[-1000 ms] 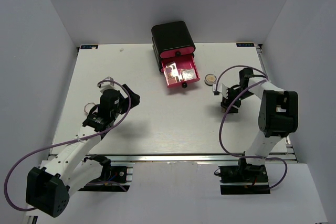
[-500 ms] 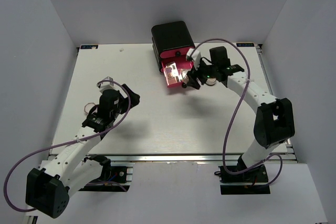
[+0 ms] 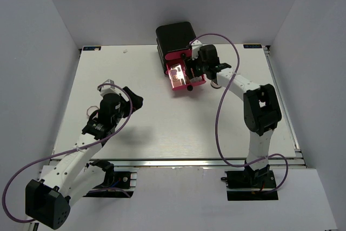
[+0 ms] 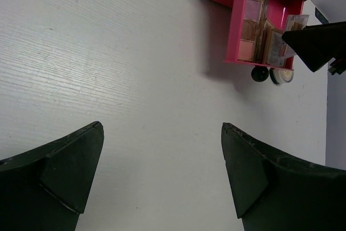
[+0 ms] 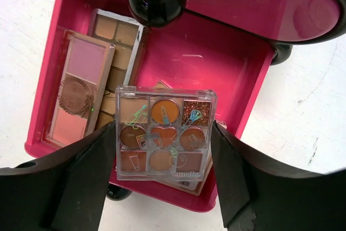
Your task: Organize the makeup
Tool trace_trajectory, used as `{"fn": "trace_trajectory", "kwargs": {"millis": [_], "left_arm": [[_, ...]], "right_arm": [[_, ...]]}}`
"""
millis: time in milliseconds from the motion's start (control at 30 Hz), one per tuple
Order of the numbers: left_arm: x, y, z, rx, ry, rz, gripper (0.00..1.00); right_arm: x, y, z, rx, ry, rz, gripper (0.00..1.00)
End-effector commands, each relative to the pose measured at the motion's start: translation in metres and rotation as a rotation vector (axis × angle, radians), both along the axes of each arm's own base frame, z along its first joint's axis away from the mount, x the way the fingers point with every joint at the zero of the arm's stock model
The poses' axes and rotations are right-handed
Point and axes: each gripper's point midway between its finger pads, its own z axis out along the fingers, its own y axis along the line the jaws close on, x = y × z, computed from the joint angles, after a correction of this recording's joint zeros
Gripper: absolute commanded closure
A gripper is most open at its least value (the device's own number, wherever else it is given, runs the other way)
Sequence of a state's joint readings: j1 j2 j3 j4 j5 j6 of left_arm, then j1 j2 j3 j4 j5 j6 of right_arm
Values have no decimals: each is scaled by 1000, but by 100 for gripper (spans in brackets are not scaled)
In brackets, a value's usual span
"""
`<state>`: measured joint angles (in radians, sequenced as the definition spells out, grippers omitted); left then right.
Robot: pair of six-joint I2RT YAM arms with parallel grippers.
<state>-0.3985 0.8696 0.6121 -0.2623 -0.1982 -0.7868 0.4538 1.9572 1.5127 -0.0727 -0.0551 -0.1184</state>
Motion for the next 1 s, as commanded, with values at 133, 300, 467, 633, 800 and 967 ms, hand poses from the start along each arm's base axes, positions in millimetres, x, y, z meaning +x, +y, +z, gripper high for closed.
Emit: {"fn": "trace_trajectory", "kwargs": {"millis": [133,300,467,633,800,967], "left_arm": [[2,-1,5,-10,-9,-2,2],[5,-2,6,-2,-9,-7,2],[4,-1,5,1,-10,-4,2],[4,-2,2,-4,-8,-2,2],[4,-1,2,-3,-8,0,2],[3,1,0,3,-1,6,2]], "right_arm": [[5,10,49,41,-129,60,11],[-49,27,89,10,-276,558,21],[-135,11,47,-243,-385,1145,90],[-147,-17,-7,-414,-296,1250,100],[-145,-23,-54,-488,-303,1042,100],[-112,-9,-42,-545,-601,779,100]]}}
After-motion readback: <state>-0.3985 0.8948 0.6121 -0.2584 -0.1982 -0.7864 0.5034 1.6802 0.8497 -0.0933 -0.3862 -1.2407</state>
